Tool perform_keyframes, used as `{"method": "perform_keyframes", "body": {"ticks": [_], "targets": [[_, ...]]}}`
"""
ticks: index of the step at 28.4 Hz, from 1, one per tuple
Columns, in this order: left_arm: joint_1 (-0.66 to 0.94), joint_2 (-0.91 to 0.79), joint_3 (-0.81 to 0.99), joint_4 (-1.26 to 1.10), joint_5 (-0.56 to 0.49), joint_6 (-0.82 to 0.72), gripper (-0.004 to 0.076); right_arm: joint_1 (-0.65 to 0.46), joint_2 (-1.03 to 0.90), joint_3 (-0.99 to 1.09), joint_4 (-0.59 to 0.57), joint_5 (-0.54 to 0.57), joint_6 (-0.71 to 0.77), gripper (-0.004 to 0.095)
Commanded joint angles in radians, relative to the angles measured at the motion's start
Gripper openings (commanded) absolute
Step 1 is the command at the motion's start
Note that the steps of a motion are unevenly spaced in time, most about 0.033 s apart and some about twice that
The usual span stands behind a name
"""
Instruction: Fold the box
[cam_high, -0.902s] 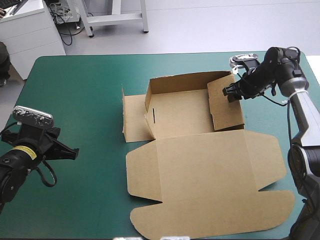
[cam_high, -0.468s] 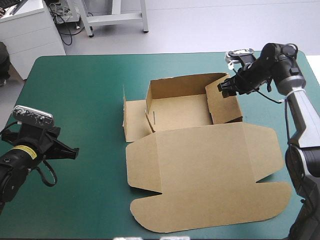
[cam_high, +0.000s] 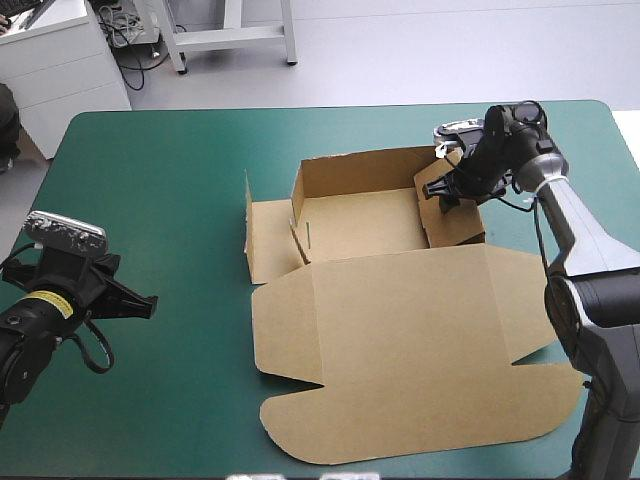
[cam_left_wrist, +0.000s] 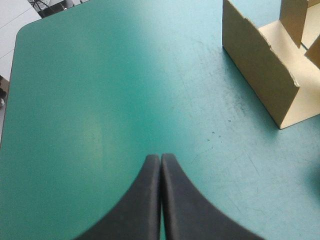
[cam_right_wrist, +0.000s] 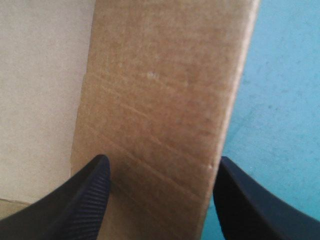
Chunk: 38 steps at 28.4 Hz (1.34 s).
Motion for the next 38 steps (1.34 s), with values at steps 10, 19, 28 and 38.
{"method": "perform_keyframes", "body": {"ticks": [10,19,28,38], "targets": [[0.002,-0.005,-0.027,0.002,-0.055,-0.007,-0.0033,-0.003,-0.028,-0.028,0.006,-0.024,-0.003,0.0446],[0.002,-0.005,-0.027,-0.001,-0.057,-0.007,-0.0033,-0.003,-0.018,-0.028,0.006,-0.021,-0.003,-0.0019],[0.002,-0.005,-0.027,0.058,-0.055,-0.055,-0.0033,-0.004,-0.088,-0.03,0.003,0.041,-0.027,-0.0023],[0.004,0.02,-0.027,0.125,-0.009,-0.179,-0.0033,-0.004,-0.283,-0.022,0.06,0.041,-0.095,-0.0023]]}}
